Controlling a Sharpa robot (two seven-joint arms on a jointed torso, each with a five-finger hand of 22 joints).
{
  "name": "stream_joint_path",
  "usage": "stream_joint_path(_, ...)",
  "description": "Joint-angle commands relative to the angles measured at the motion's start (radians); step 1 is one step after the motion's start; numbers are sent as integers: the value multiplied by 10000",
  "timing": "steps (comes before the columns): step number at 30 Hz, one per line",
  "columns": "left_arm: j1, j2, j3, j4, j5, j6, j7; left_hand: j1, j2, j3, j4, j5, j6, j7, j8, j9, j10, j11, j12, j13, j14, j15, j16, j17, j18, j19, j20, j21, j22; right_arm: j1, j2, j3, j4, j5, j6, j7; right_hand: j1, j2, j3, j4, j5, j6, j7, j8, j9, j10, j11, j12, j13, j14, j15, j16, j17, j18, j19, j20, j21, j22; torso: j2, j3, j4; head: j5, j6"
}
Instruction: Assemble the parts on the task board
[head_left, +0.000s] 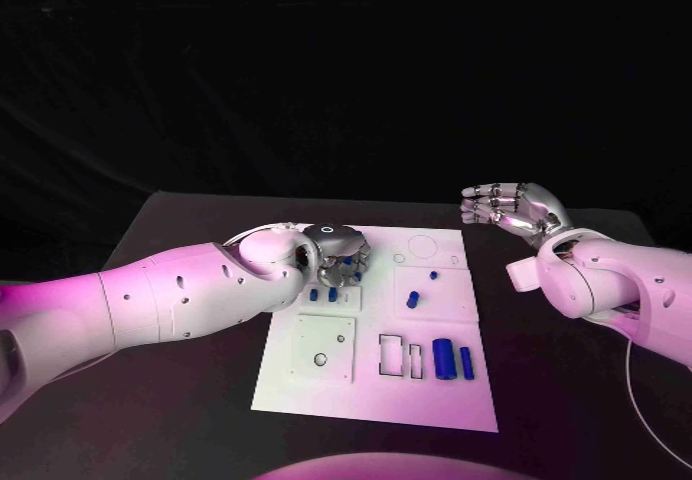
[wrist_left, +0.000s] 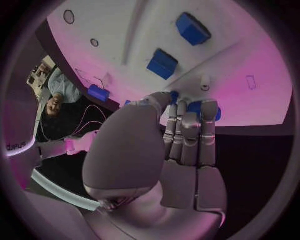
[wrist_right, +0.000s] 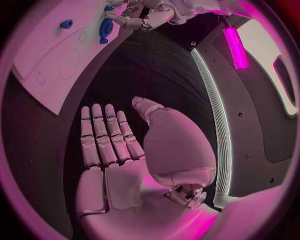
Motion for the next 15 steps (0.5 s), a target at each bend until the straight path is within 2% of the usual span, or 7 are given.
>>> stream_joint_path(1, 1, 61, 8, 7, -50, 306, -107, 51, 31, 80, 6, -25, 105, -17, -42, -30, 125, -6, -79, -38, 116, -9, 93, 97, -173, 119, -5, 107, 128, -4, 14, 2, 12, -105, 117, 102, 93, -32, 1, -58, 39, 31, 856, 60, -8, 30, -13, 46, -15, -12, -56, 52, -12, -46, -52, -20, 15, -17, -3, 6, -5, 1, -13)
stream_joint_path(15, -1, 174, 7, -122, -4, 544, -170, 23, -6, 114, -10, -36, 132, -19, -115, -95, 147, -4, -183, -128, 197, -19, 186, 169, -204, 224, -27, 249, 298, -4, 10, 2, 26, -105, 123, 103, 93, -32, 1, -58, 39, 31, 856, 60, -8, 30, -13, 46, -15, -12, -56, 52, -12, -46, -52, -20, 15, -17, 0, 10, 3, -32, -61)
